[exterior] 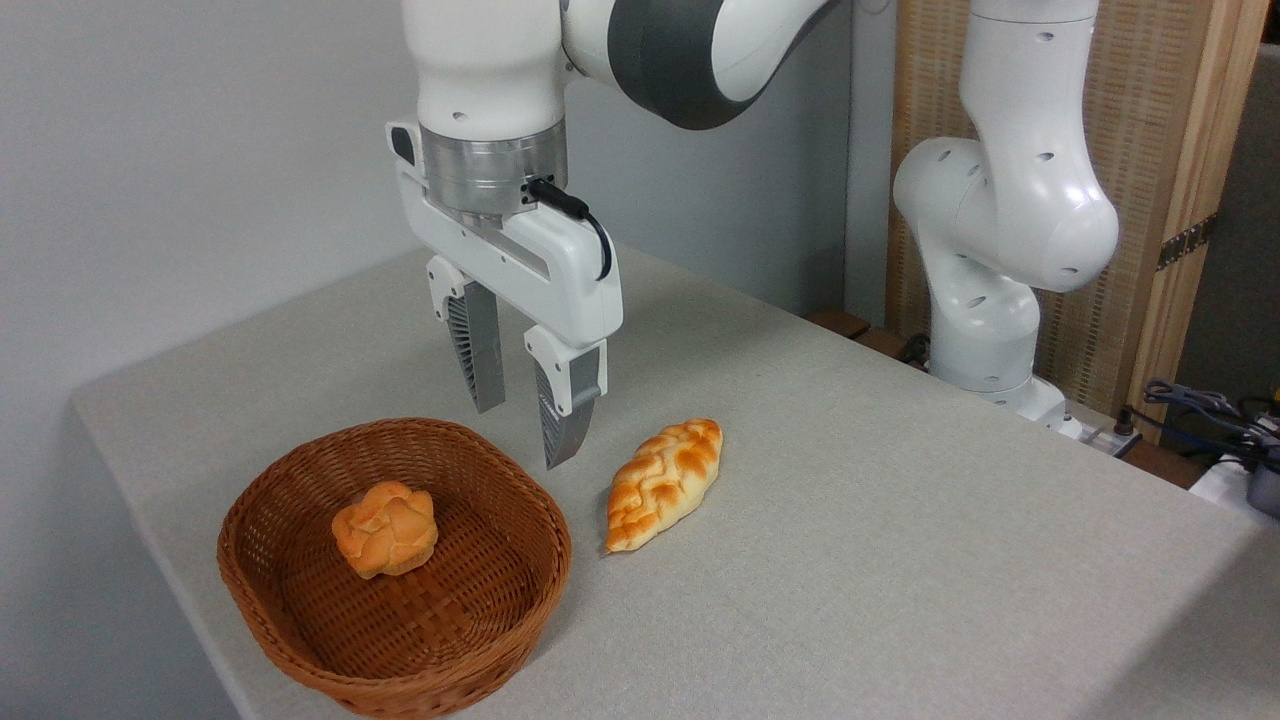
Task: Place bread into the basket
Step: 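Move the open gripper toward the braided bread roll beside the basket, then lower the gripper onto the braided roll and close on it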
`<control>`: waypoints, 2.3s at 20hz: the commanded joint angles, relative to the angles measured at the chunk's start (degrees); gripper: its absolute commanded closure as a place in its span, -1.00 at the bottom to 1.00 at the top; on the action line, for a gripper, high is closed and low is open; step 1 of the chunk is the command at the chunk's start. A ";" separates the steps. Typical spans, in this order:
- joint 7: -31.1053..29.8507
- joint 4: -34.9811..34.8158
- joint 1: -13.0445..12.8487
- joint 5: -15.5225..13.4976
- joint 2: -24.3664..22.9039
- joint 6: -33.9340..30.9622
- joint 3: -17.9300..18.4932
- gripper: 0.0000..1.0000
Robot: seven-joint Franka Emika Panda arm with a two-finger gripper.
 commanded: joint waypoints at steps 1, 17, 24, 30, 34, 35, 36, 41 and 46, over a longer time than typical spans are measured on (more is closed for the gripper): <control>0.81 0.84 -0.25 0.60 -0.31 -3.57 0.46 -1.00; 0.90 0.84 -0.16 0.69 -0.66 -4.47 0.46 -1.00; 0.90 0.84 -0.16 0.69 -0.57 -7.63 0.37 -1.00; 0.64 -1.69 -0.16 0.69 -0.57 -10.45 0.37 -1.00; 0.55 -6.00 -0.25 0.86 -1.44 -10.10 0.46 -1.00; 0.46 -7.23 -0.25 1.91 -1.62 -9.84 0.46 -1.00; 0.37 -8.37 -0.25 3.22 -1.71 -9.57 0.37 -1.00; 0.28 -13.21 -0.25 4.20 -1.36 -7.55 0.37 -1.00; 0.20 -13.57 -0.86 4.38 0.83 -7.29 0.11 -1.00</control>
